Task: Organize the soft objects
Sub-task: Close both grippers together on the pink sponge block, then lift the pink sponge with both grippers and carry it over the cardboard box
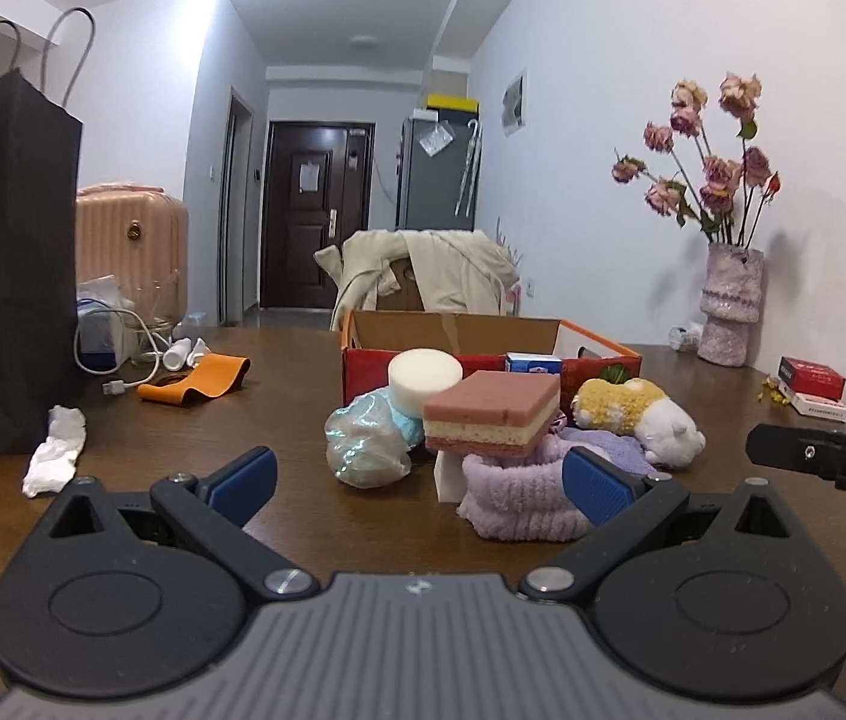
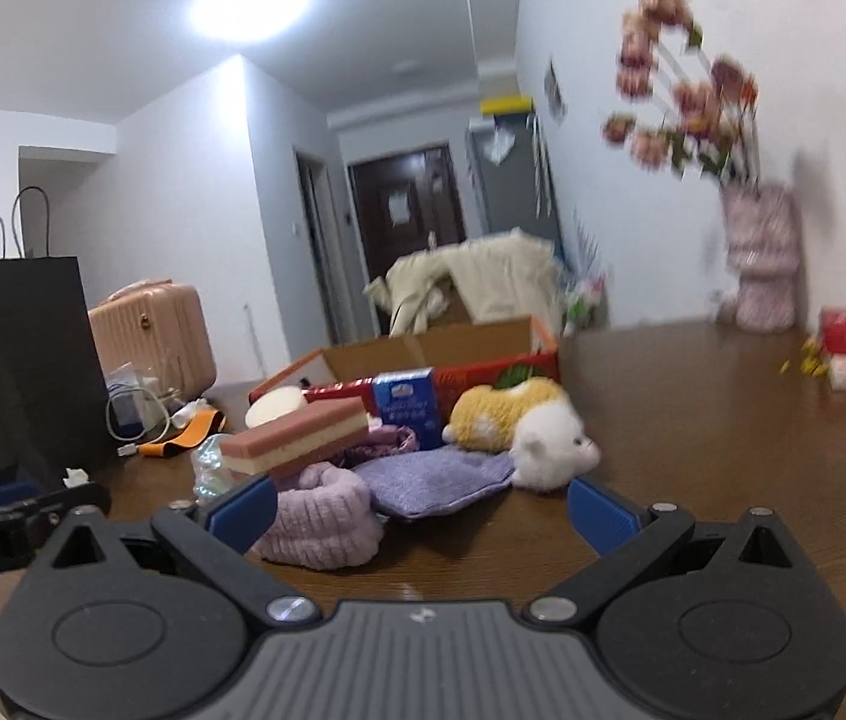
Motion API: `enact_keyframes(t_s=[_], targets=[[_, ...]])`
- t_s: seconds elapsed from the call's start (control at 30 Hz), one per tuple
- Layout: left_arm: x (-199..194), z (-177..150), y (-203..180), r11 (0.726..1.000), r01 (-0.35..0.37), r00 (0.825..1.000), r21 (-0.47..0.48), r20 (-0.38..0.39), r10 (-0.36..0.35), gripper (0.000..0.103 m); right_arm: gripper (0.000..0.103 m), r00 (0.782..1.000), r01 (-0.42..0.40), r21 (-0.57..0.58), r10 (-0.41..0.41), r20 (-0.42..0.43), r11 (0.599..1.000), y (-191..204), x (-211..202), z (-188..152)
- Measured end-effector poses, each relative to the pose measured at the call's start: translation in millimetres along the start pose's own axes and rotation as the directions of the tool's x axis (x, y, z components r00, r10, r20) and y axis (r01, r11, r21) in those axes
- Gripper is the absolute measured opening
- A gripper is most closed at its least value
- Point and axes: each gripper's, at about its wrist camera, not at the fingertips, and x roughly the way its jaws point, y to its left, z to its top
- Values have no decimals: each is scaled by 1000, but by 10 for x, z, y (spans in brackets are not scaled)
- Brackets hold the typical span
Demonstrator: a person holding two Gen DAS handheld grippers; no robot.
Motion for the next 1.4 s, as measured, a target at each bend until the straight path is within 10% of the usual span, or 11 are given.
enact_keyframes(t_s=[0.2,0.3,0.37,0.57,0.77,1.4], targets=[[388,168,-6,999,41,999,-17,-34,-41,102,83,997,-71,-6,71,-43,997,-71,424,235],[635,255,-27,995,77,992,-69,-92,-84,83,66,984,-157,22,158,-79,987,-95,749,431],[830,304,-5,981,135,974,-139,-161,-157,69,64,974,-199,23,201,-107,980,-77,990,537],[1186,341,106,951,168,950,-261,-213,-226,68,62,935,-296,71,304,-182,952,2,1760,733],[1341,381,190,923,176,947,-343,-197,-254,45,25,881,-347,194,390,-268,918,-22,2150,661],[353,78,-29,902,284,925,-324,-155,-346,43,19,914,-273,270,336,-226,923,-58,281,-7]])
